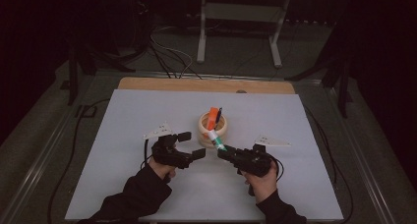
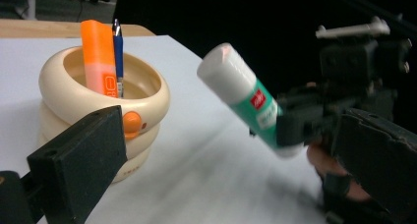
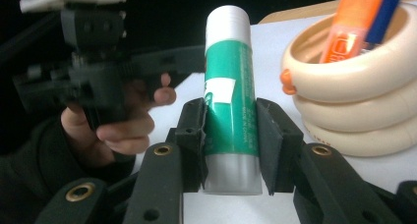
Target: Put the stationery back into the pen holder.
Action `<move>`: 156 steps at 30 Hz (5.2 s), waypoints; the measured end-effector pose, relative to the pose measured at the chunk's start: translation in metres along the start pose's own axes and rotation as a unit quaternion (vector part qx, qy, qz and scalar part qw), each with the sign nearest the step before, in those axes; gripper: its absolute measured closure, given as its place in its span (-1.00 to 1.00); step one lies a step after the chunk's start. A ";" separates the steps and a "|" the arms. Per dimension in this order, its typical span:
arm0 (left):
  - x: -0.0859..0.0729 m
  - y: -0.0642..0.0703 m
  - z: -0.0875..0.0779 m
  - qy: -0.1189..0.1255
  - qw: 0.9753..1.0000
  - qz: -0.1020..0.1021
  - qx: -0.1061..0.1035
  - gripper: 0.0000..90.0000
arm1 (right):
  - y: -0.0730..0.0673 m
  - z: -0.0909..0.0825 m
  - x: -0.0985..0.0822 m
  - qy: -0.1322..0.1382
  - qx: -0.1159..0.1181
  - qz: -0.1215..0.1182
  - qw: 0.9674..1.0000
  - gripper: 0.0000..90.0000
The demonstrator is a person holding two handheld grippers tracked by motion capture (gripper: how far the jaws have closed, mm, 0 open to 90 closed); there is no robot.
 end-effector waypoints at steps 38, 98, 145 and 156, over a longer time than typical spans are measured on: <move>-0.004 -0.006 0.011 -0.011 0.992 -0.099 -0.076 0.47 | -0.017 0.013 -0.003 -0.058 -0.001 -0.085 0.995 -0.30; 0.073 0.012 0.001 -0.024 0.994 0.102 0.001 0.47 | 0.007 -0.026 -0.014 -0.087 -0.050 -0.152 0.983 -1.00; 0.090 -0.027 0.062 -0.033 0.988 0.141 0.057 0.46 | 0.008 -0.033 -0.007 -0.071 -0.050 -0.148 0.985 -1.00; 0.084 -0.031 0.070 -0.040 0.986 0.153 0.060 0.46 | 0.010 -0.032 -0.008 -0.073 -0.046 -0.142 0.986 -1.00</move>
Point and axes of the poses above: each handheld gripper's, and its own axes: z roughly forward along the jaws, x roughly out of its top, y roughly to its right, the point moved 1 cm from there along z, roughly forward along the jaws, and after that the axes turned 3 degrees about -z, right-handed, at the moved point
